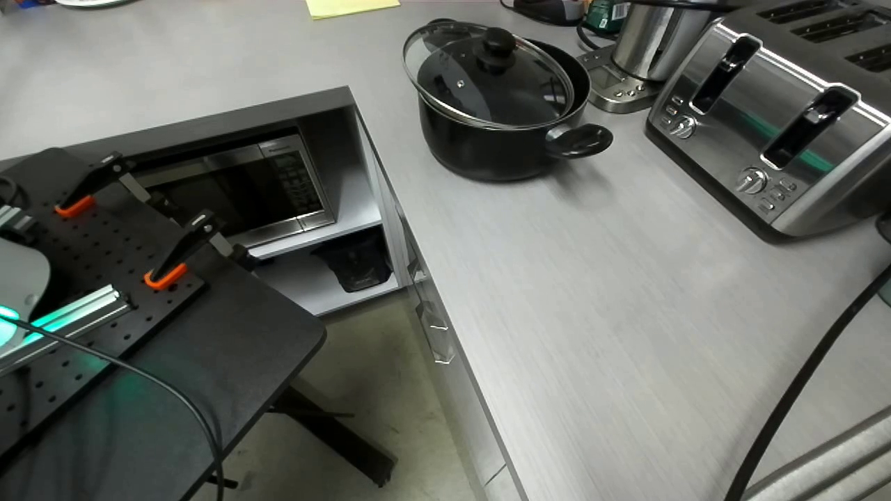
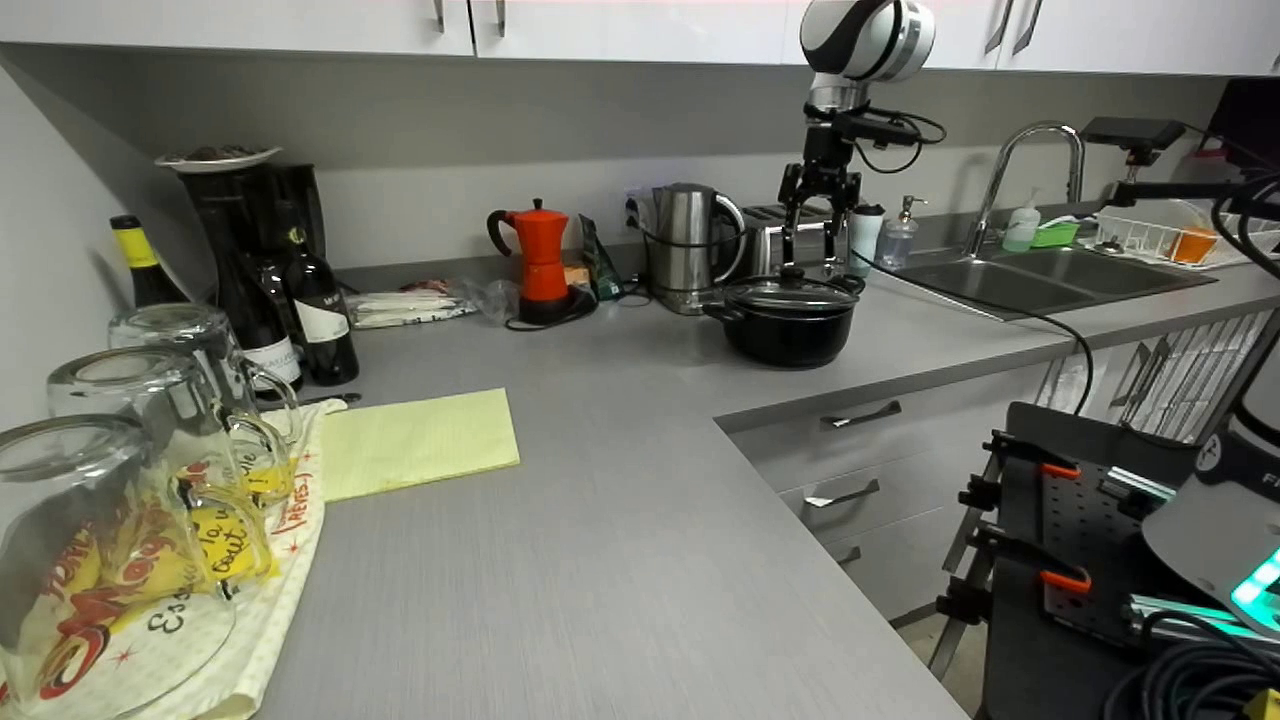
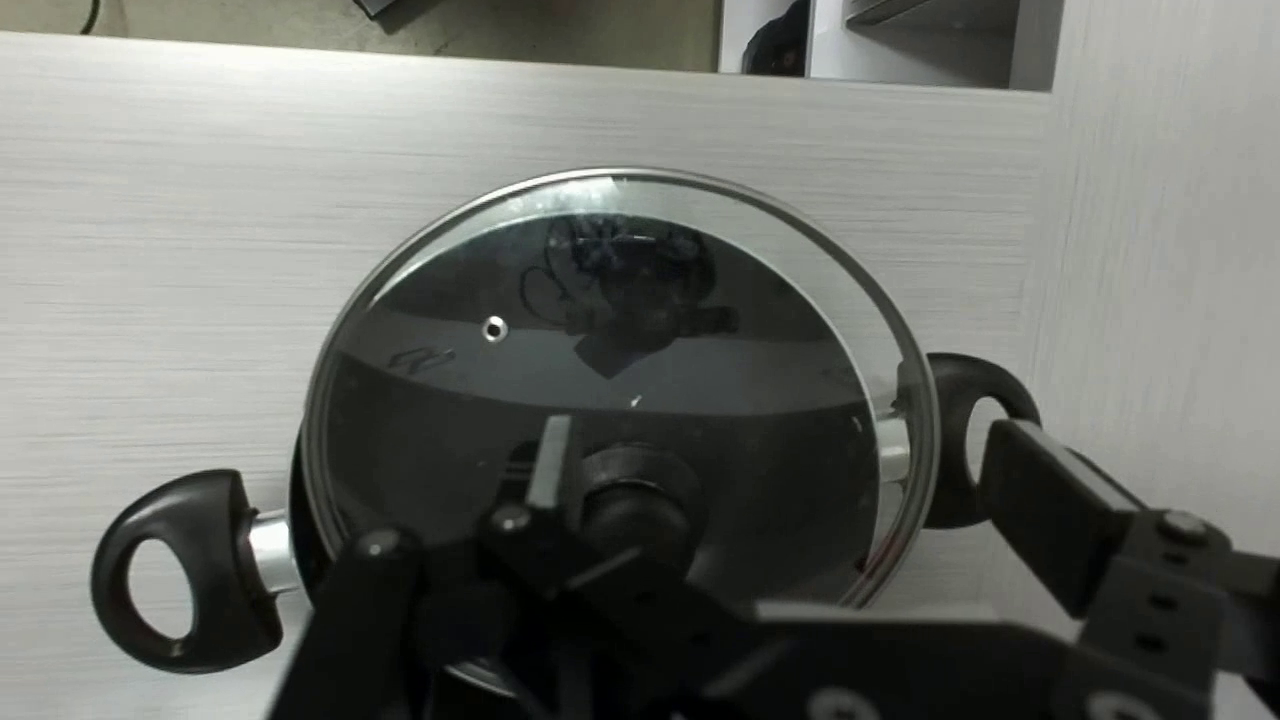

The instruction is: Remove the glass lid from the pot.

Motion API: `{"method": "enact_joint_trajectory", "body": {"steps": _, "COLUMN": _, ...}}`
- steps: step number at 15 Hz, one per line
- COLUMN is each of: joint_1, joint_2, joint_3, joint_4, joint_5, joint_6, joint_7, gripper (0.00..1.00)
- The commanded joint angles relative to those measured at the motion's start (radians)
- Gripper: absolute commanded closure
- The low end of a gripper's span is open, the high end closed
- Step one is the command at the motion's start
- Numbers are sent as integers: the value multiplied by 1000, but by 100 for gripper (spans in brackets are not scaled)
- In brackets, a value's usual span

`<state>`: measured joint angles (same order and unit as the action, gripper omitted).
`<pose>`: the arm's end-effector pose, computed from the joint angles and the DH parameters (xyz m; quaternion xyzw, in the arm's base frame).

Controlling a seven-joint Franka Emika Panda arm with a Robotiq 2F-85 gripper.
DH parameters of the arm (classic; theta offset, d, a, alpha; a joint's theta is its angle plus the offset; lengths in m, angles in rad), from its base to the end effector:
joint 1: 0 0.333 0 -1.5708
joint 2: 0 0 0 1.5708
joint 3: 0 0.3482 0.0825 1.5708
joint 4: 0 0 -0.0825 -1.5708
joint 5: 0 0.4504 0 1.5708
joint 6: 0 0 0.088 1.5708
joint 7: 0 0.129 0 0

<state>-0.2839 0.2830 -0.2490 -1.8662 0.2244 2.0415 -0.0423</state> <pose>0.5917 -0.3219 0.3355 -0.9529 0.2928 0.0280 0.0737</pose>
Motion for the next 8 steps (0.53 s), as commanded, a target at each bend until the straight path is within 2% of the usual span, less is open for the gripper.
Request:
{"method": "enact_joint_trajectory", "body": {"steps": 1, "joint_1": 2, "joint_2": 27, "joint_3": 4, "joint_4": 0, "joint_5": -28, "joint_6": 105, "joint_7": 37, "gripper": 0}}
{"method": "enact_joint_trajectory", "body": {"steps": 4, "joint_1": 12, "joint_2": 39, "joint_3": 3, "joint_4": -28, "joint_5": -59, "joint_6": 211, "joint_7": 53, "gripper": 0}}
{"method": "enact_joint_trajectory", "body": {"steps": 8, "joint_1": 19, "joint_2": 64, "joint_3": 3, "joint_4": -50, "joint_5": -103, "joint_6": 286, "joint_7": 81, "gripper": 0}}
